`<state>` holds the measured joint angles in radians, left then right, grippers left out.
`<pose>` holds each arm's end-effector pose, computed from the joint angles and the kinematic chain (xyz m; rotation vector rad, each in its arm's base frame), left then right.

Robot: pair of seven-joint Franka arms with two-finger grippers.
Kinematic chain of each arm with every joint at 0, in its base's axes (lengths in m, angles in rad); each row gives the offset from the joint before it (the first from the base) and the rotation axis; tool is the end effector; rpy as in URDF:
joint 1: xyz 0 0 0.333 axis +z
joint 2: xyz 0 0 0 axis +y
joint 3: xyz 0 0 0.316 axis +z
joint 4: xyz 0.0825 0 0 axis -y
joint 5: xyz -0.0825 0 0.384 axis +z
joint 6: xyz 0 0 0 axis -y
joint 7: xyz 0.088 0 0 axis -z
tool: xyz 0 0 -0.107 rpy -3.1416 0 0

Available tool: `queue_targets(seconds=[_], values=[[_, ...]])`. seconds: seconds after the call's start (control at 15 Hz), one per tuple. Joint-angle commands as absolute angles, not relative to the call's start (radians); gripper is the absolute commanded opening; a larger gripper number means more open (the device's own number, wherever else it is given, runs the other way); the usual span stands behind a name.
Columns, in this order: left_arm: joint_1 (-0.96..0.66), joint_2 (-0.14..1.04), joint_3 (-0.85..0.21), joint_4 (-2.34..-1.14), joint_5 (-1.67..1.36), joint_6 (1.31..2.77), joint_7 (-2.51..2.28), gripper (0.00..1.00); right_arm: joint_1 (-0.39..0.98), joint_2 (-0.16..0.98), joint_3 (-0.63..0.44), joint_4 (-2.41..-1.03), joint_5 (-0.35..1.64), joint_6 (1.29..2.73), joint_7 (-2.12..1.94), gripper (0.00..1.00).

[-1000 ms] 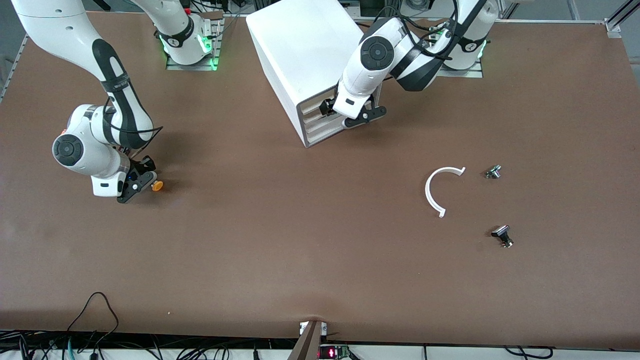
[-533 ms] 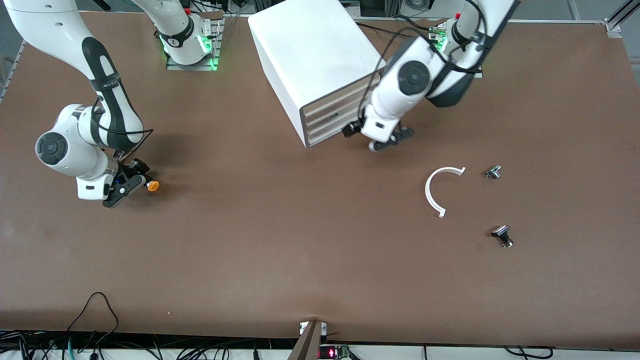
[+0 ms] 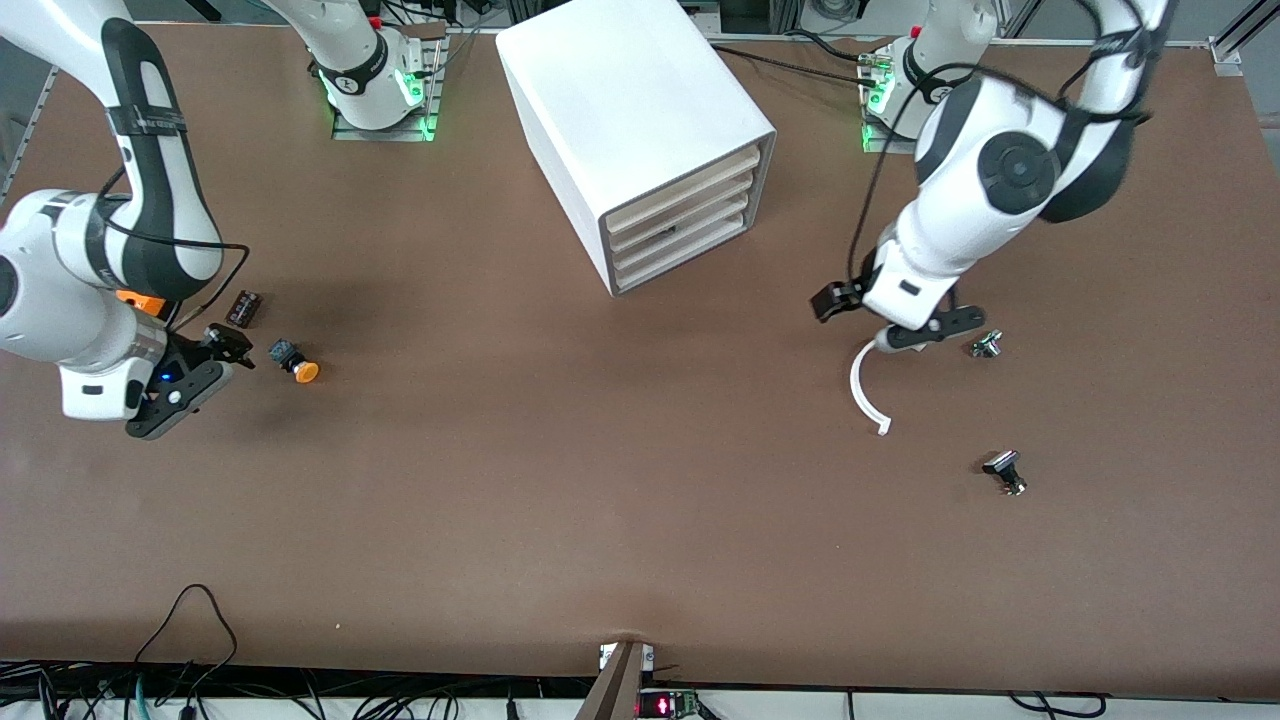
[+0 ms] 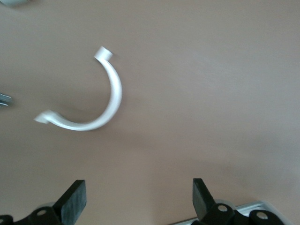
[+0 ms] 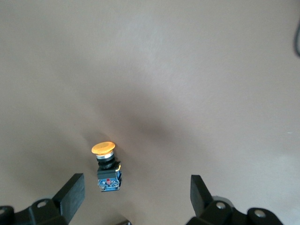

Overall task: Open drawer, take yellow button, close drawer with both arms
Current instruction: 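Set the button on the table with the right gripper and release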

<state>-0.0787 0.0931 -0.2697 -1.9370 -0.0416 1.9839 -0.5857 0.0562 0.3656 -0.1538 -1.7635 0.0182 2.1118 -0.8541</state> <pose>0.5406 -0.1958 0.4347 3.0781 0.3952 -0.1034 0.6432 -0.0542 0.3591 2.8921 1.1496 -0.0459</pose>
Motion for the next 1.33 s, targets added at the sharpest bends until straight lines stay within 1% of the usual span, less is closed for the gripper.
queue_targets(seconds=[0.0,0.13,0.2,0.4,0.53,0.67,0.8,0.93,1.2,1.27], values=[[-0.068,0.038,-0.232,-1.853,0.008,1.823,-0.432,1.0,0.038,0.367,-0.123,-1.654,0.07,1.985,-0.757,1.0],[-0.038,0.003,-0.203,-1.832,0.009,1.78,-0.33,1.0,0.038,0.362,-0.12,-1.603,0.159,1.925,-0.71,1.0],[-0.035,-0.017,-0.187,-1.83,0.009,1.766,-0.286,1.0,0.038,0.364,-0.12,-1.579,0.166,1.898,-0.709,1.0],[-0.019,-0.067,-0.132,-1.836,0.011,1.752,-0.146,1.0,0.038,0.356,-0.12,-1.572,0.153,1.899,-0.719,1.0],[-0.015,-0.083,-0.121,-1.841,0.011,1.749,-0.141,1.0,0.038,0.347,-0.121,-1.572,0.143,1.898,-0.71,1.0],[-0.006,-0.078,-0.118,-1.826,0.009,1.721,-0.149,1.0,0.04,0.309,-0.12,-1.572,0.137,1.884,-0.671,1.0],[0.003,-0.072,-0.12,-1.81,0.009,1.715,-0.152,1.0,0.038,0.288,-0.107,-1.545,0.111,1.811,-0.628,1.0],[0.005,-0.072,-0.12,-1.809,0.009,1.713,-0.153,1.0,0.038,0.287,-0.086,-1.455,0.051,1.714,-0.6,1.0],[0.012,-0.071,-0.118,-1.809,0.009,1.716,-0.156,1.0,0.038,0.267,-0.083,-1.352,0.022,1.502,-0.505,1.0],[0.014,-0.071,-0.118,-1.806,0.008,1.72,-0.156,1.0,0.038,0.253,-0.08,-1.339,-0.02,1.484,-0.5,1.0]])
